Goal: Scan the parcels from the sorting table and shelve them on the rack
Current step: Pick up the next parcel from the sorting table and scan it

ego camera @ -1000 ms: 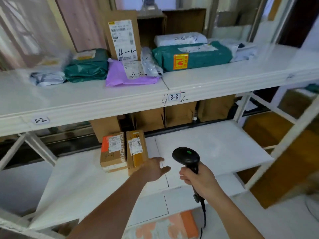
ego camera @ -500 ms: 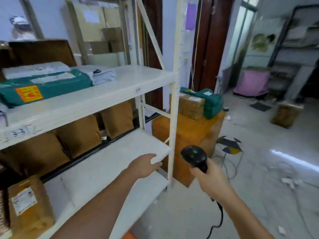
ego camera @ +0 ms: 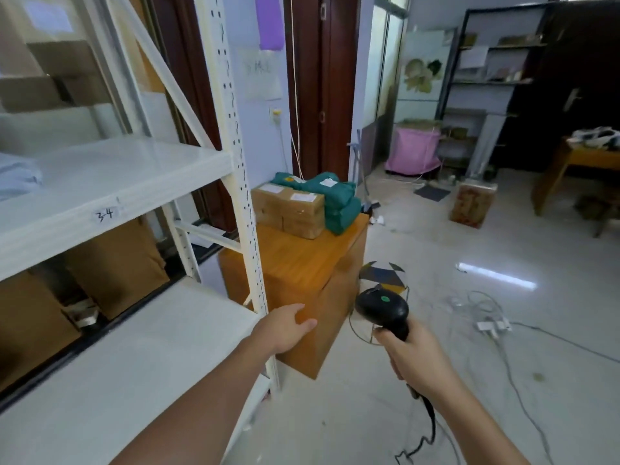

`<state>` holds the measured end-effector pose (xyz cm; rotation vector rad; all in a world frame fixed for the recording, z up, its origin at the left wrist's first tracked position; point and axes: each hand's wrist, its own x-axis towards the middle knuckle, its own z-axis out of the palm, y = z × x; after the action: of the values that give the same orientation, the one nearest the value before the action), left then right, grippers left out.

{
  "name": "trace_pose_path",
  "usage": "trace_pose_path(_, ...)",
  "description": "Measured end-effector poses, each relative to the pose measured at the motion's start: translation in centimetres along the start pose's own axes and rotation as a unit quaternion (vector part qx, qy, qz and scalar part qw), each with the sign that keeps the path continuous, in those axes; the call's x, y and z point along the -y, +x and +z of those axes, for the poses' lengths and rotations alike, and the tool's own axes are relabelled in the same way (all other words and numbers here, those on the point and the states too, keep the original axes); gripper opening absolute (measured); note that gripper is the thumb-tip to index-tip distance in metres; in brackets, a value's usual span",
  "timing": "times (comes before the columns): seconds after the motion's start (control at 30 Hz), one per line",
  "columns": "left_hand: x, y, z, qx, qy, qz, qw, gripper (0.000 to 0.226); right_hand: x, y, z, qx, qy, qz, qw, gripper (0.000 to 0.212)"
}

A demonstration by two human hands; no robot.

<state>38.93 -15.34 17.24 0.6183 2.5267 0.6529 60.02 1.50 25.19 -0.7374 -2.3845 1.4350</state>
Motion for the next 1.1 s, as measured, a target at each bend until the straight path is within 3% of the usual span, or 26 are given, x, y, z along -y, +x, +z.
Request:
trace_pose_path(0.4,-3.9,17.7,-2.4,0.049,0.095,0.068,0.992,0.070,-1.2,15.9,0.2,-0.026,0.006,0.054,0.998,0.002)
trace_pose_path(0.5,-5.5,22.7,-2.8,0.059,0.106,0.075,0.990,0.067,-1.4,20.8,-0.1,-0.022,0.008,0.056,0.998,0.011)
trace_pose_path(0.7,-7.9,34.5,-4.1,0.038,0.061,0.037,0.997,0.070,-2.4,33.6,-1.0,0.005,-0.005,0.056,0.998,0.006)
trace_pose_path(1.1,-9.5,52.3,-9.3,-0.016,0.017,-0.071,0.997,0.072,-0.9,56.7,0.8,0.146,-0.012,0.028,0.989,0.007)
